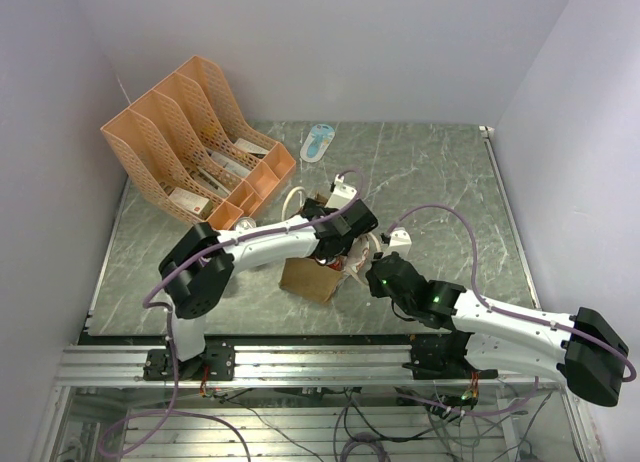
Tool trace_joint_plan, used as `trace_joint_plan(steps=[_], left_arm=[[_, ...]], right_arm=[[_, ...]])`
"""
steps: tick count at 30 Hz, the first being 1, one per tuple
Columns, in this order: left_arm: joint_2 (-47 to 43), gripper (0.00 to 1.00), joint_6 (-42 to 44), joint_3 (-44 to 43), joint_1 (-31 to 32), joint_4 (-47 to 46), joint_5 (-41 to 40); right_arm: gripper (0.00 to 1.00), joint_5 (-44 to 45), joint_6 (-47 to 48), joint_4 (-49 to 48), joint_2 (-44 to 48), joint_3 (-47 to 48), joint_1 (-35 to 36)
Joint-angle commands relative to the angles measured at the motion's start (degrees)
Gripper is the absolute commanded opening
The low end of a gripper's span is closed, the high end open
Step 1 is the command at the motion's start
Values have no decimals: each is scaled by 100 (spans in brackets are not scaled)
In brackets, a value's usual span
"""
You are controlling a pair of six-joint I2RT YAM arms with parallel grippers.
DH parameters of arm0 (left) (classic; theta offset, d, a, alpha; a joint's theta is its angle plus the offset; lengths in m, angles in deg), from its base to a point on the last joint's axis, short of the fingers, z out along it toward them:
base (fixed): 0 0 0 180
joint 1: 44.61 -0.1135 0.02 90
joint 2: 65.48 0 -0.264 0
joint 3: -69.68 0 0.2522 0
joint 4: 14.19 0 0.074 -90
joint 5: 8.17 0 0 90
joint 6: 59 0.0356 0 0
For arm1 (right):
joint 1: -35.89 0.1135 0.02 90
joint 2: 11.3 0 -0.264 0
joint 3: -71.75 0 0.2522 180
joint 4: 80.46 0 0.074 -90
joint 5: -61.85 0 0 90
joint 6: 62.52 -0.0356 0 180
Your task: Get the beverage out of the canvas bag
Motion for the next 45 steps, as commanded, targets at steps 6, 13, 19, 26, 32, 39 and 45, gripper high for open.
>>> trace_joint_plan(steps=[6, 13, 19, 26, 32, 39, 45], left_arm=[[207, 99, -129, -31, -342, -456, 109], [467, 98, -75, -182, -566, -619, 423], [403, 85, 7, -119, -621, -767, 609], [17, 54, 135, -120, -620, -756, 917], [-663, 42, 226, 47, -624, -930, 1217], [-1494, 31, 173, 329, -615, -1118, 1676], [-2071, 25, 95, 586, -615, -1144, 1922]], right_arm=[[5, 163, 16, 225, -19, 7, 21], [5, 193, 7, 238, -46, 22, 30], [5, 203, -1, 236, -72, 28, 32], [5, 218, -1, 247, -116, 48, 38], [5, 238, -16, 253, -136, 56, 48], [5, 255, -28, 265, -169, 73, 55], [5, 269, -36, 273, -206, 83, 68]])
